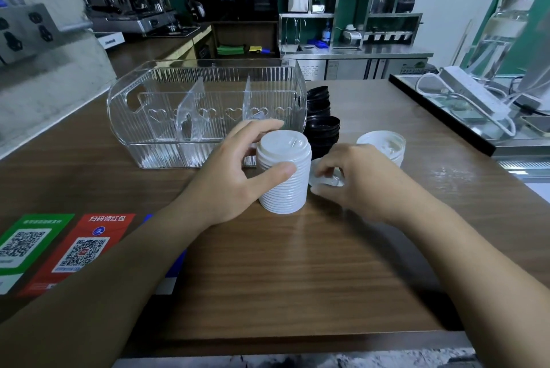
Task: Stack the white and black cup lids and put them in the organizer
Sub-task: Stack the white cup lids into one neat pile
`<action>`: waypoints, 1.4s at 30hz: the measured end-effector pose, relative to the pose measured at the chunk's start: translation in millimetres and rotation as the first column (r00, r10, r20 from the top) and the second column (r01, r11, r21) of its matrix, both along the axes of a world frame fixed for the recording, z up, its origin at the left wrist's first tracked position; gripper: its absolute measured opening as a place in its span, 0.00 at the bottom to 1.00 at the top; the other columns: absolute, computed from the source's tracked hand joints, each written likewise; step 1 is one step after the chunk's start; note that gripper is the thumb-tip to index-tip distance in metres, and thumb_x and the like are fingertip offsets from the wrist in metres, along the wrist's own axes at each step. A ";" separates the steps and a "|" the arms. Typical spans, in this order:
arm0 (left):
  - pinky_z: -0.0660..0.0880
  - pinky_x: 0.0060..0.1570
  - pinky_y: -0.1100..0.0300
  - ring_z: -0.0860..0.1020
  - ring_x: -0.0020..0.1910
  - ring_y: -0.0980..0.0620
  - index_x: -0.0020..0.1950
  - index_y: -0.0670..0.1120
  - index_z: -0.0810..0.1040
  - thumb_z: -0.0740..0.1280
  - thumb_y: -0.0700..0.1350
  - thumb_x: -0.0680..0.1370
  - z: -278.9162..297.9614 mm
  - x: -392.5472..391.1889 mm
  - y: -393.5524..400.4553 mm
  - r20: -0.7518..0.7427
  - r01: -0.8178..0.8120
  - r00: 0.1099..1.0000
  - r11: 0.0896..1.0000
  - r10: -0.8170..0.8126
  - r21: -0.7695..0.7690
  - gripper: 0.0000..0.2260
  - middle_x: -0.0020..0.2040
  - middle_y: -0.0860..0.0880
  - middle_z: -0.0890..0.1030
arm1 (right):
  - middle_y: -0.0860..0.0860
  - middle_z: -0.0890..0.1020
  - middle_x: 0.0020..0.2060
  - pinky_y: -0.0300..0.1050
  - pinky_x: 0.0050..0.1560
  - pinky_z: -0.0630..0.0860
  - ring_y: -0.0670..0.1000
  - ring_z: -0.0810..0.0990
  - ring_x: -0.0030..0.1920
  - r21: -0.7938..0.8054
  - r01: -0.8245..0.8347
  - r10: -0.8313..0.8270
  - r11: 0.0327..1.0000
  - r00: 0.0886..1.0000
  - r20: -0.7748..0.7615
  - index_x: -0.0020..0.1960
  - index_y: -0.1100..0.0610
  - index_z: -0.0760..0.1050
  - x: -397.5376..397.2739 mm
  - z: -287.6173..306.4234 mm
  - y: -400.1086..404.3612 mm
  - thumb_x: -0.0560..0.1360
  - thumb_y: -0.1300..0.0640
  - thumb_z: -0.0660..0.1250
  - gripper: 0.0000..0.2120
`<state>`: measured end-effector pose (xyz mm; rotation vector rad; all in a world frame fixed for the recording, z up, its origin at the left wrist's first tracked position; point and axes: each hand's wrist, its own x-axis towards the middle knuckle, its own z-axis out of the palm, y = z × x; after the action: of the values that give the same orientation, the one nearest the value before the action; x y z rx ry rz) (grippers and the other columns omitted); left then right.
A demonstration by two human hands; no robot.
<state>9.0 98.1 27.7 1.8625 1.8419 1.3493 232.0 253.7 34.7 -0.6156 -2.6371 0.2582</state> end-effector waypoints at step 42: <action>0.67 0.84 0.51 0.69 0.86 0.53 0.90 0.56 0.65 0.82 0.61 0.76 8.9 17.6 -6.1 -0.099 -0.017 0.995 0.988 0.033 0.154 0.46 0.84 0.57 0.71 | 0.61 0.73 0.41 0.50 0.42 0.68 0.56 0.68 0.39 -0.630 -0.400 -0.321 0.665 0.610 -0.725 0.53 0.69 0.80 -2.0 32.7 -11.6 0.88 0.55 0.66 0.17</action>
<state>26.7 91.9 36.6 2.0241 1.8630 1.4687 230.0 242.1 67.3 -0.4796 -1.5349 1.3685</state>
